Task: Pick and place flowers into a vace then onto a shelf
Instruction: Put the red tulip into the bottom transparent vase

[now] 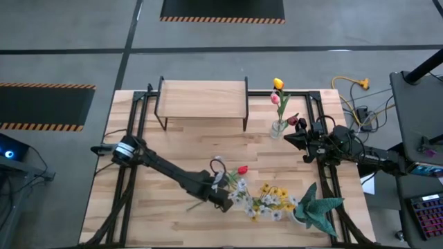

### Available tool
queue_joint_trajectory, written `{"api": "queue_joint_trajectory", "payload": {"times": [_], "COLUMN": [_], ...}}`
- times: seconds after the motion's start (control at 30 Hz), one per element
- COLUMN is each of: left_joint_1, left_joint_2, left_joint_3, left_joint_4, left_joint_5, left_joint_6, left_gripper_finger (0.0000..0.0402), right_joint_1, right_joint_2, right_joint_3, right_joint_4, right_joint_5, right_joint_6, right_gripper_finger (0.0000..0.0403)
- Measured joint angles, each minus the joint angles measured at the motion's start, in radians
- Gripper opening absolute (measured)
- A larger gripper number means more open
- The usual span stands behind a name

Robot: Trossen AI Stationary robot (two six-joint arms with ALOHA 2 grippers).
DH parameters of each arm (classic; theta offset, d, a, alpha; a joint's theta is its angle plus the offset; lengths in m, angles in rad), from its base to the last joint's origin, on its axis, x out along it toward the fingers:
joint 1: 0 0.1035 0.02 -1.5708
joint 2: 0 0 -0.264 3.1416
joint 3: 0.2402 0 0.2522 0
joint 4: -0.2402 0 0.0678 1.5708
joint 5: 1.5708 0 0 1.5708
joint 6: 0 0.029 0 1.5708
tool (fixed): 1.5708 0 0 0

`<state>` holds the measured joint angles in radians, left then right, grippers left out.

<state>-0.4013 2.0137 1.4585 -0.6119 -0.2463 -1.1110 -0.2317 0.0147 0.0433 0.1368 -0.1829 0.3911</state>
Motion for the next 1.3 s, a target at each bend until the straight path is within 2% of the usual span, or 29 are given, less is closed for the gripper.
{"api": "queue_joint_trajectory", "payload": {"times": [0.2,0.4,0.57,0.7,0.9,1.03,1.2,1.3], "left_joint_1": [0.045,0.04,0.034,0.038,0.041,0.04,0.04,0.04], "left_joint_2": [0.009,0.046,0.072,0.074,0.065,0.036,-0.036,-0.112], "left_joint_3": [-0.031,-0.068,-0.068,-0.067,-0.067,-0.066,-0.078,-0.075], "left_joint_4": [-0.013,0.11,0.05,0.02,-0.008,-0.045,-0.22,-0.262], "left_joint_5": [-0.03,-0.021,-0.019,-0.013,-0.006,0.006,0.041,-0.008], "left_joint_6": [0.003,0.064,0.016,0.023,0.029,0.029,0.03,0.023], "left_gripper_finger": [0.0231,0.0228,0.0219,0.0163,0.002,0.0006,0.0002,0.0001], "right_joint_1": [0.0,0.0,0.0,0.0,0.0,0.0,0.0,0.0], "right_joint_2": [0.0,-0.001,-0.001,-0.001,-0.001,-0.001,-0.001,-0.001], "right_joint_3": [0.0,0.0,0.0,0.0,0.0,0.0,0.0,0.0], "right_joint_4": [-0.001,0.001,0.001,0.001,0.002,0.002,0.003,0.018], "right_joint_5": [0.0,0.0,0.0,0.0,0.0,0.0,0.0,0.0], "right_joint_6": [-0.001,-0.002,-0.002,-0.002,-0.002,-0.002,0.001,0.005], "right_gripper_finger": [0.0009,0.0009,0.0009,0.0009,0.0009,0.0009,0.0009,0.0009]}}
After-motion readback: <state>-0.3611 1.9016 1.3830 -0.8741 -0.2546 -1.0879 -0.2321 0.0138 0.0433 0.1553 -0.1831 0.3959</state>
